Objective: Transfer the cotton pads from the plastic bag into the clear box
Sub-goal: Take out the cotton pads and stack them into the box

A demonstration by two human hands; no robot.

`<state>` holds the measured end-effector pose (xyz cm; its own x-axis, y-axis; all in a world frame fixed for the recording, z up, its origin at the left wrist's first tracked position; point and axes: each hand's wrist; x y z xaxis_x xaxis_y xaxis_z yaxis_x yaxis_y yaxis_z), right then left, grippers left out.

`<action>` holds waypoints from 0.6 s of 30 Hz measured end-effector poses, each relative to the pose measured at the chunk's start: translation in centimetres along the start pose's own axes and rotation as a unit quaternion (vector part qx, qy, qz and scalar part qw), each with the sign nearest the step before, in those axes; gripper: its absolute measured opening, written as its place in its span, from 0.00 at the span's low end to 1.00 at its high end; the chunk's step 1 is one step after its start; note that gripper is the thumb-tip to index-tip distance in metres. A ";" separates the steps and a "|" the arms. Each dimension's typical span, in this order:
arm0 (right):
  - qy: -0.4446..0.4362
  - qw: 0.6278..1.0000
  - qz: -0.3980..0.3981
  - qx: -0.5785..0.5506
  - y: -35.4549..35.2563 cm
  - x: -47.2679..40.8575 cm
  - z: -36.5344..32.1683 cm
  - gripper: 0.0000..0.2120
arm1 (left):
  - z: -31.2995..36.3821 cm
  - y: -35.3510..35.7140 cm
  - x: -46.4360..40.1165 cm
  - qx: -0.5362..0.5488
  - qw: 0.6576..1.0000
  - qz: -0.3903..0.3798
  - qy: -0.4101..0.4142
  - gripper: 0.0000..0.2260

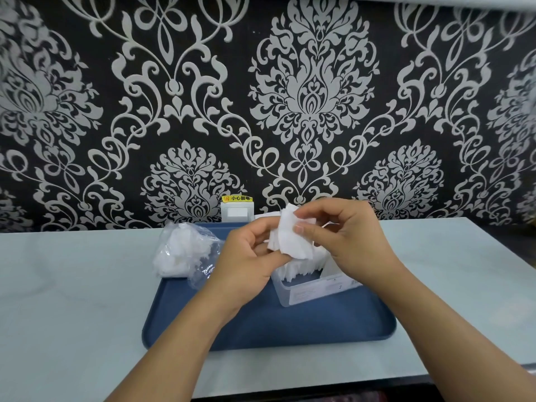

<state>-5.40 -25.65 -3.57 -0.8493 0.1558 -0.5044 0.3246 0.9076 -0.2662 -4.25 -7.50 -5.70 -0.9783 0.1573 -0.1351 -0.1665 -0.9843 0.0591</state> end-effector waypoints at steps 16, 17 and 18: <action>-0.149 0.983 -0.001 0.107 0.9 0.7 -1.0 0.06 | 0.9 0.6 0.1 0.095 0.988 0.071 -0.097 0.09; -0.144 0.984 -0.004 0.102 1.0 0.7 -1.0 0.06 | 1.0 0.6 0.1 0.101 0.986 0.073 -0.107 0.08; -0.140 0.985 -0.005 0.098 1.0 0.7 -1.0 0.06 | 1.1 0.5 0.2 0.108 0.985 0.072 -0.117 0.07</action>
<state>-6.10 -24.22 -3.39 -0.7142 0.0087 -0.6999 0.4135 0.8121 -0.4117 -4.64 -7.92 -4.63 -0.9912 0.0555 0.1200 -0.0208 -0.9617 0.2733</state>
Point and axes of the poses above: each hand's wrist, its own x-axis away from the middle knuckle, its own y-axis out of the palm, z = x × y, and after that the axes turned 10 degrees about z, right-handed
